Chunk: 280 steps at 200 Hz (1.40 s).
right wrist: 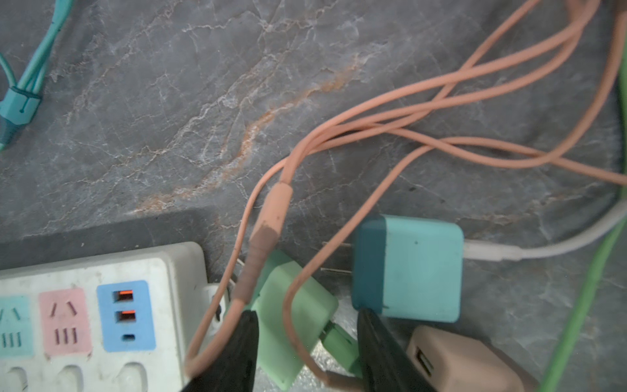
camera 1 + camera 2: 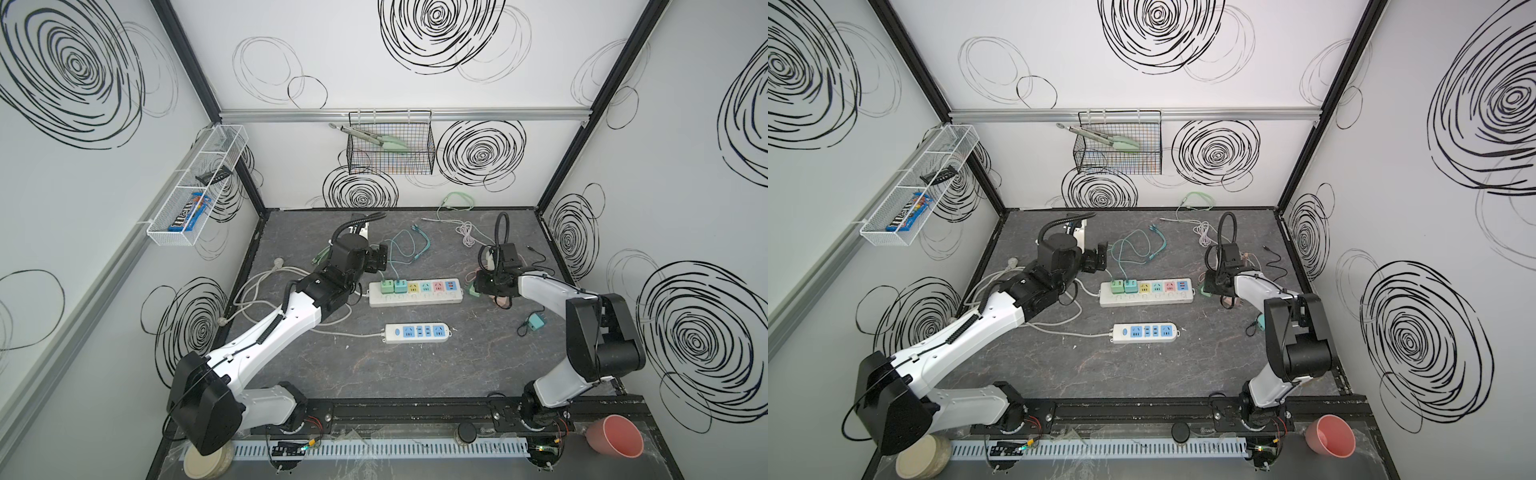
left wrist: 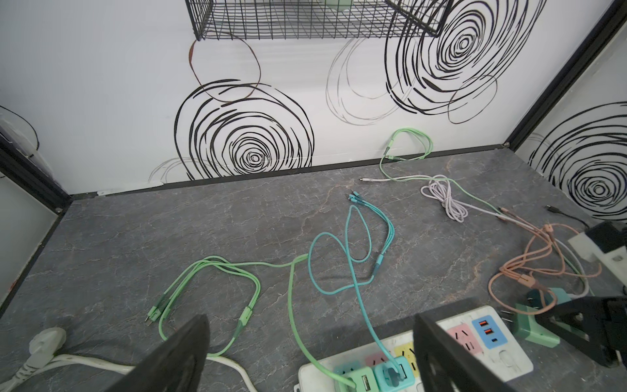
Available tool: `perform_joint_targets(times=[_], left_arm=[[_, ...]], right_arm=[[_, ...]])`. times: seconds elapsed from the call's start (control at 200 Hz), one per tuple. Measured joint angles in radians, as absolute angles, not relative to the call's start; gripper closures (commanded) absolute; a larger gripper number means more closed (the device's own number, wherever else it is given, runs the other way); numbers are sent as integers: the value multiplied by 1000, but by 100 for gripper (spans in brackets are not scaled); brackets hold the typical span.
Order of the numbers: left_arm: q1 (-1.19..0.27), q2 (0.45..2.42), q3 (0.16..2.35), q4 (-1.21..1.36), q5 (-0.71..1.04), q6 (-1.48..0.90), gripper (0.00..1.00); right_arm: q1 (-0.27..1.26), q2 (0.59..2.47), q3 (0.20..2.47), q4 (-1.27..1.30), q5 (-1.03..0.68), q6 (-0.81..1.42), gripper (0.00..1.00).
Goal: Insert the plug
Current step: 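Move the right gripper to the pink charger by the cable pile and grasp it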
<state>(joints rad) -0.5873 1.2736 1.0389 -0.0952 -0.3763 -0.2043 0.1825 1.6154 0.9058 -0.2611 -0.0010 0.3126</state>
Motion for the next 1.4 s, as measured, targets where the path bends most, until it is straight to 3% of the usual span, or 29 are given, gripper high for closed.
perform_joint_targets(times=[0.56, 0.926, 1.401], left_arm=[[-587, 1266, 1038, -96, -403, -194, 4], [-587, 1266, 1038, -96, -406, -185, 4], [-587, 1254, 1008, -95, -328, -179, 4]], right_arm=[[259, 1694, 983, -271, 174, 293, 69], [258, 1694, 983, -259, 191, 289, 100], [258, 1425, 923, -286, 123, 327, 100]])
